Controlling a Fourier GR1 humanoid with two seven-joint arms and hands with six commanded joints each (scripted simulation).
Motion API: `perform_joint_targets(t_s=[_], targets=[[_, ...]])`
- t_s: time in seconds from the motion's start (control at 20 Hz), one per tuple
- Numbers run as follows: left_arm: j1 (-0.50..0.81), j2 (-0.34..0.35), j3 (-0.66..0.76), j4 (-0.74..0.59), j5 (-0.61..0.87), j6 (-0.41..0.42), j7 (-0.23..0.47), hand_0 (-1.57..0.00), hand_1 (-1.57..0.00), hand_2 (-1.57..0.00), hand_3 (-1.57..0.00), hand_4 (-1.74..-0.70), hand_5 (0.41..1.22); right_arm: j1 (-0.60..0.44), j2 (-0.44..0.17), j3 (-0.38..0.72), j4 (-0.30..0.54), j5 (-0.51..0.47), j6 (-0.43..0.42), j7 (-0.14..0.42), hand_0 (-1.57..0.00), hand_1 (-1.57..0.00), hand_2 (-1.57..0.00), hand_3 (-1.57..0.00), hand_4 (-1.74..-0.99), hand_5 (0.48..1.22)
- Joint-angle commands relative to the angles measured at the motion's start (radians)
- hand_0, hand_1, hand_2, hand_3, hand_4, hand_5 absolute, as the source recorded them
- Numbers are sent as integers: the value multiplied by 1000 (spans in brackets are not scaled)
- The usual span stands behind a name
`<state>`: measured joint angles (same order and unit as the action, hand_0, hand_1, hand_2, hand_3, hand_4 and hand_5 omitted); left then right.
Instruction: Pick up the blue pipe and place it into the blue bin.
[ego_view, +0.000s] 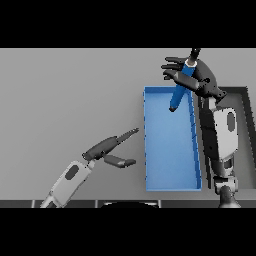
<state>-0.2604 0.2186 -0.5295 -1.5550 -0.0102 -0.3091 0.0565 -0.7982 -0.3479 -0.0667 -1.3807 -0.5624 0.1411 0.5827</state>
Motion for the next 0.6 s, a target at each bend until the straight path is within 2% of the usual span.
perform_joint_targets(t_s=[0.0,0.1,0.25,0.35,0.45,0.5,0.55], targets=[[-1,-5,-1,-3,-2,5,8,1,1,1,1,-890,474,23,9,4,-2,14,-21,18,-1571,-1571,-1571,-1571,-1740,1120],[16,9,-5,-23,1,-2,-1,1,1,1,1,-887,470,98,15,29,0,18,-51,27,-1571,-1571,-1571,-1571,-1741,1120],[8,8,2,-20,-2,8,0,1,1,1,1,-881,463,178,-46,142,26,-37,-111,27,-1571,-1571,-1571,-1571,-1741,1122],[-4,-2,2,-9,0,8,11,1,1,1,1,-882,464,220,-108,233,32,-96,-150,27,-1571,-1571,-1571,-1571,-1655,1124],[10,5,-1,-21,0,8,-2,1,1,1,1,-884,460,268,-155,304,47,-129,-148,27,-1571,-1571,-1571,-1571,-1591,1114],[3,-1,-2,-20,1,8,11,1,1,1,1,-885,457,255,-178,361,72,-157,-176,27,-1571,-1571,-1571,-1330,-1599,1110],[8,-3,-8,-27,-4,11,12,1,1,1,1,-886,455,252,-212,432,93,-209,-220,27,-1563,-1459,-1393,-1122,-1547,1133]])
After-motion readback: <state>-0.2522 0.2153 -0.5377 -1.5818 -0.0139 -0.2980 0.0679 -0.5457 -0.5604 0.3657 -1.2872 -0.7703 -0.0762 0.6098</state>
